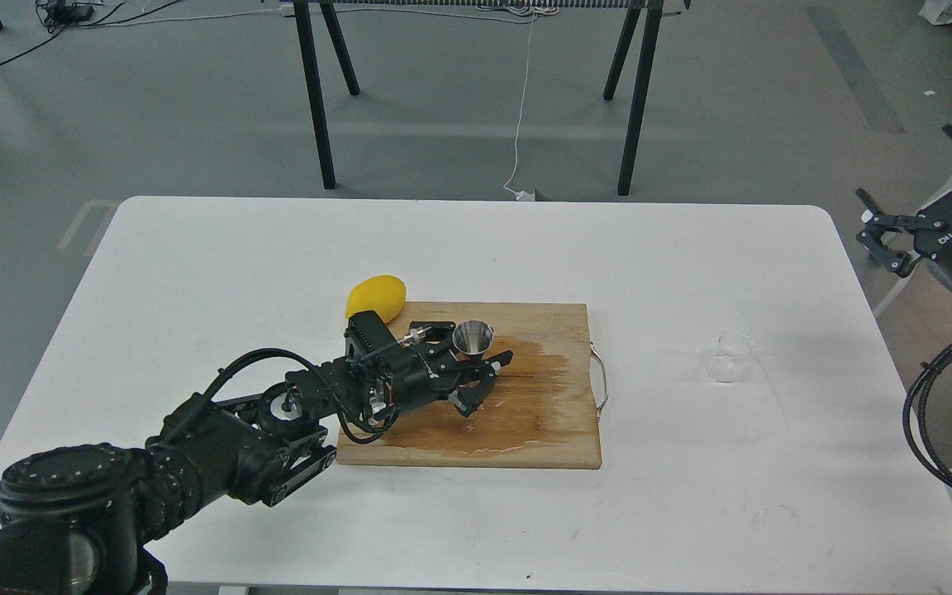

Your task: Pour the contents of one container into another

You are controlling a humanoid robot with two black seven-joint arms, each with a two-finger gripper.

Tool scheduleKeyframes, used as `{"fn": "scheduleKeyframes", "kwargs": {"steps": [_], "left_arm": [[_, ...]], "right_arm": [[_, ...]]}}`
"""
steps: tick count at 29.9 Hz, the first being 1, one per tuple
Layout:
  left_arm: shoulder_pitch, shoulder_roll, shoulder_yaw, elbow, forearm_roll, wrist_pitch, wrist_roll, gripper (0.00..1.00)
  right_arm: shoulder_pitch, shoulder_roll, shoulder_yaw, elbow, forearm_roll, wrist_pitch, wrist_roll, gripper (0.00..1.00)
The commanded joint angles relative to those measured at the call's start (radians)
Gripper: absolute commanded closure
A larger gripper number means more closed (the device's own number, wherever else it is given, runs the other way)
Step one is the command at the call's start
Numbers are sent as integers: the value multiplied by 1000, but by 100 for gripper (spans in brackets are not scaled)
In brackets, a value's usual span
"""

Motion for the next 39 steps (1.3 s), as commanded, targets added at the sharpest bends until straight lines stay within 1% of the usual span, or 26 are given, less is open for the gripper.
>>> {"fn": "scheduleKeyframes", "kwargs": {"steps": [1, 3, 6, 30, 39], "left_arm": [[3, 0, 0, -1, -1, 0, 0, 12], [4, 0, 0, -1, -1, 0, 0, 9], [7, 0, -1, -1, -1, 0, 0, 8], [62, 1, -15, -9, -15, 0, 0, 8], [64, 51, -15, -10, -33, 0, 0, 8]], "right_arm": [[-2, 0, 0, 0, 0, 0, 0, 1], [-3, 0, 1, 5, 0, 0, 2, 1], [-5, 0, 2, 5, 0, 0, 3, 1], [-5, 3, 15, 14, 3, 0, 9, 1], [-3, 1, 21, 16, 5, 0, 9, 1]]}}
